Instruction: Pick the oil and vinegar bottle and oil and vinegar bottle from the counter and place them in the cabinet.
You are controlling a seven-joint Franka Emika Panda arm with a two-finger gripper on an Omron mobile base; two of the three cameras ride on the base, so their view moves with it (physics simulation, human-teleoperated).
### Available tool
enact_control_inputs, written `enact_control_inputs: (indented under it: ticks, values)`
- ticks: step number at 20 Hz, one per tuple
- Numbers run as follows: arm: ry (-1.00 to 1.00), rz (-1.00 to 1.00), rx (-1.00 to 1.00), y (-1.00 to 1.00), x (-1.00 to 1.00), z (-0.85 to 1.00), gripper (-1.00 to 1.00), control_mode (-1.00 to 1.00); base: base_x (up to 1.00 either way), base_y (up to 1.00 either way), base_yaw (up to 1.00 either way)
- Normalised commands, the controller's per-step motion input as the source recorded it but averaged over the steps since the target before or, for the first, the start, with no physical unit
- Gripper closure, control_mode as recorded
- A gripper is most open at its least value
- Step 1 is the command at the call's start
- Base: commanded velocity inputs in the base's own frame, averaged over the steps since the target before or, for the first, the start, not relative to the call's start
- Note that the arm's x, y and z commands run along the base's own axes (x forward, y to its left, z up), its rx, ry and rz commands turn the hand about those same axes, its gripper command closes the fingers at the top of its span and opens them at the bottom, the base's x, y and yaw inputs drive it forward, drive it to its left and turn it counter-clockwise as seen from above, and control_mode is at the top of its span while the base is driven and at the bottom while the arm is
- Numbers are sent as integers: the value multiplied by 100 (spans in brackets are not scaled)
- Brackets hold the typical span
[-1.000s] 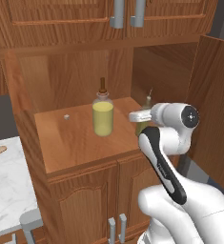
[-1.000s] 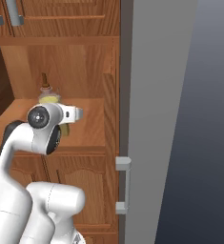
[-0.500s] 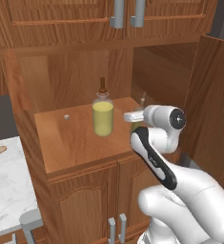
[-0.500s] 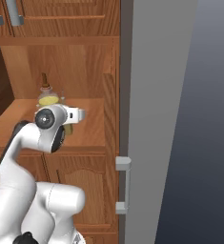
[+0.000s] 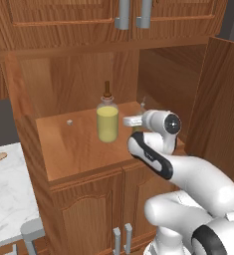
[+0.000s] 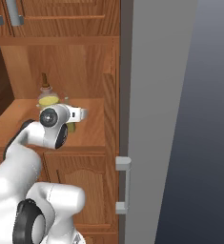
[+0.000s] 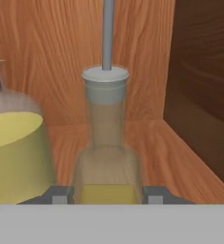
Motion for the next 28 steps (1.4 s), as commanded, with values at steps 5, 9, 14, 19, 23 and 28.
enact_control_inputs:
  ticks: [5, 9, 14, 19, 23, 28]
  values:
    - [0, 0, 0, 0, 22, -30, 100, -100, 0, 0, 0]
    - [3, 0, -2, 0, 16, -43, 100, -100, 0, 0, 0]
    - [4, 0, -1, 0, 18, -35, 100, -100, 0, 0, 0]
    - [1, 0, 0, 0, 6, -18, 100, -100, 0, 0, 0]
    - [0, 0, 0, 0, 0, 0, 100, -100, 0, 0, 0]
    - [0, 0, 0, 0, 0, -1, 100, -100, 0, 0, 0]
